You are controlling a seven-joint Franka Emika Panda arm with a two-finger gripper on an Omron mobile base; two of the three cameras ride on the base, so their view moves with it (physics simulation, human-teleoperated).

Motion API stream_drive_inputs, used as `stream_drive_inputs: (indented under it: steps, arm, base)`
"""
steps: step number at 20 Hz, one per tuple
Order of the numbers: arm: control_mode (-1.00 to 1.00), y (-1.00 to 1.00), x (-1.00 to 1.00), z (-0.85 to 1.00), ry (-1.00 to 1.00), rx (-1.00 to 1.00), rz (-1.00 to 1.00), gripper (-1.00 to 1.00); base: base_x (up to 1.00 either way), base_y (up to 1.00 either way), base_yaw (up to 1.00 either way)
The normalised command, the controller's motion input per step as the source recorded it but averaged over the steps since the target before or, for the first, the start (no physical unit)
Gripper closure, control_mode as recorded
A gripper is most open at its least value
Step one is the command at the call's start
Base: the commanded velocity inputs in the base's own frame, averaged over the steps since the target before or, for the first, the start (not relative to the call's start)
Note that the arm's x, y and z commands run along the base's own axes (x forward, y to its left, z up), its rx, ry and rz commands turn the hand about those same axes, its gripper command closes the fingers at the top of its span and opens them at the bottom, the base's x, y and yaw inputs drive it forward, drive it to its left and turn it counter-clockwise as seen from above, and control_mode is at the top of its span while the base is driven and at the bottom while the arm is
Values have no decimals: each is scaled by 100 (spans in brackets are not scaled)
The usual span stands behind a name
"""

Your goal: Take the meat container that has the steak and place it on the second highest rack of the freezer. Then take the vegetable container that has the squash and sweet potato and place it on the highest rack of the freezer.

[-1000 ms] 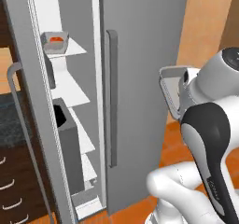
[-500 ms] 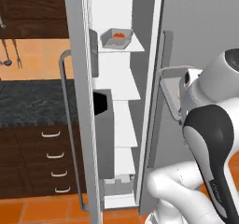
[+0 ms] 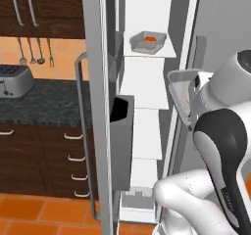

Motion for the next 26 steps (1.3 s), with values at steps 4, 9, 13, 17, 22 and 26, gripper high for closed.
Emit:
stream_drive_inputs:
  steps: [4,9,13,17,22,26]
  arm:
    - [100,0,0,0,0,0,0,100]
    - [-100,-20,24,-44,4,8,8,100]
    - [-100,0,60,-100,3,4,16,100]
    - [-100,15,80,-75,-3,0,4,100]
    - [-100,35,93,-19,0,-2,-12,100]
    - [-100,-8,91,-8,0,0,-8,100]
  base:
    - [45,-45,17]
    - [15,-23,5]
    - [0,0,0]
    - [0,0,0]
    - [0,0,0]
    - [0,0,0]
